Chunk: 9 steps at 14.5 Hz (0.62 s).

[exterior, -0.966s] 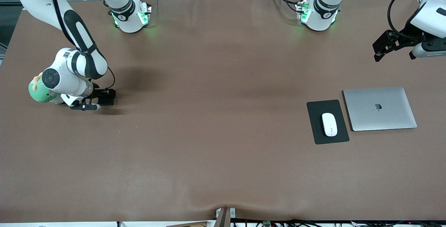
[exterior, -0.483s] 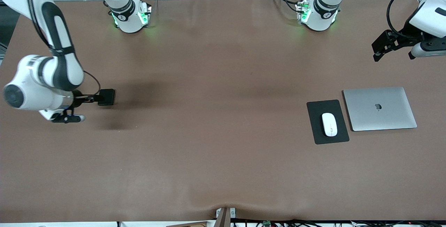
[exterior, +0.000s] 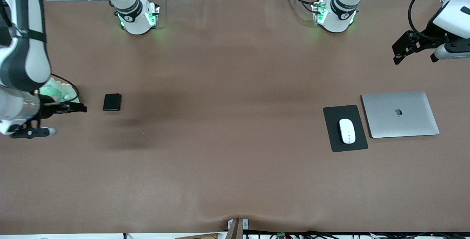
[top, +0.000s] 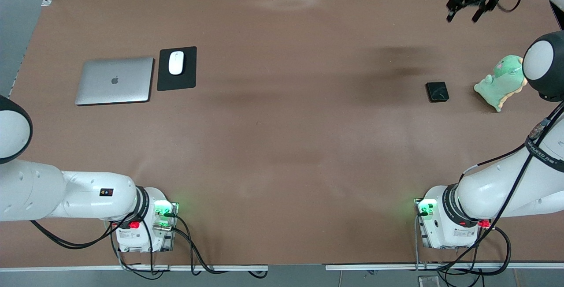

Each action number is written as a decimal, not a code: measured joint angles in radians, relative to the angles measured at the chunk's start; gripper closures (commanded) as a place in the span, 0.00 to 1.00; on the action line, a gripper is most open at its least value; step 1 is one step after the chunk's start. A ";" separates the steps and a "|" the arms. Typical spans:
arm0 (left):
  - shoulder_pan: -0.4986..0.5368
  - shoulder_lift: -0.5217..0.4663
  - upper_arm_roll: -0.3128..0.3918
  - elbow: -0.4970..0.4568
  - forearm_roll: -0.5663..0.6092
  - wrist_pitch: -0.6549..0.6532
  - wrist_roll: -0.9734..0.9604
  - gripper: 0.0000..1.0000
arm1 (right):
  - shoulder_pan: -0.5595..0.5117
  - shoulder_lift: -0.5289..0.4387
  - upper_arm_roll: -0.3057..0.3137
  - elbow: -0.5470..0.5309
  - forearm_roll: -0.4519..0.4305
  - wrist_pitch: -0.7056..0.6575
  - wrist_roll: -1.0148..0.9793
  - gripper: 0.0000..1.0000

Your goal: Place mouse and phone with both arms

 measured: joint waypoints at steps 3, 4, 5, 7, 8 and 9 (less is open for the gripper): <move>0.004 0.000 0.014 0.001 -0.030 -0.009 0.000 0.00 | -0.004 0.000 0.000 0.167 0.000 -0.123 0.000 0.00; 0.004 0.000 0.016 0.001 -0.030 -0.017 0.000 0.00 | -0.007 -0.001 0.000 0.213 0.000 -0.145 0.000 0.00; 0.005 0.000 0.016 0.001 -0.030 -0.029 0.000 0.00 | -0.011 -0.001 0.000 0.264 0.000 -0.161 0.000 0.00; 0.005 0.000 0.016 0.001 -0.030 -0.057 0.000 0.00 | -0.013 -0.006 0.000 0.349 0.000 -0.236 0.000 0.00; 0.005 0.000 0.017 0.001 -0.030 -0.063 0.000 0.00 | -0.013 -0.015 0.000 0.374 0.000 -0.288 0.000 0.00; 0.005 0.000 0.017 0.001 -0.030 -0.067 0.000 0.00 | -0.014 -0.029 0.000 0.389 0.000 -0.337 0.000 0.00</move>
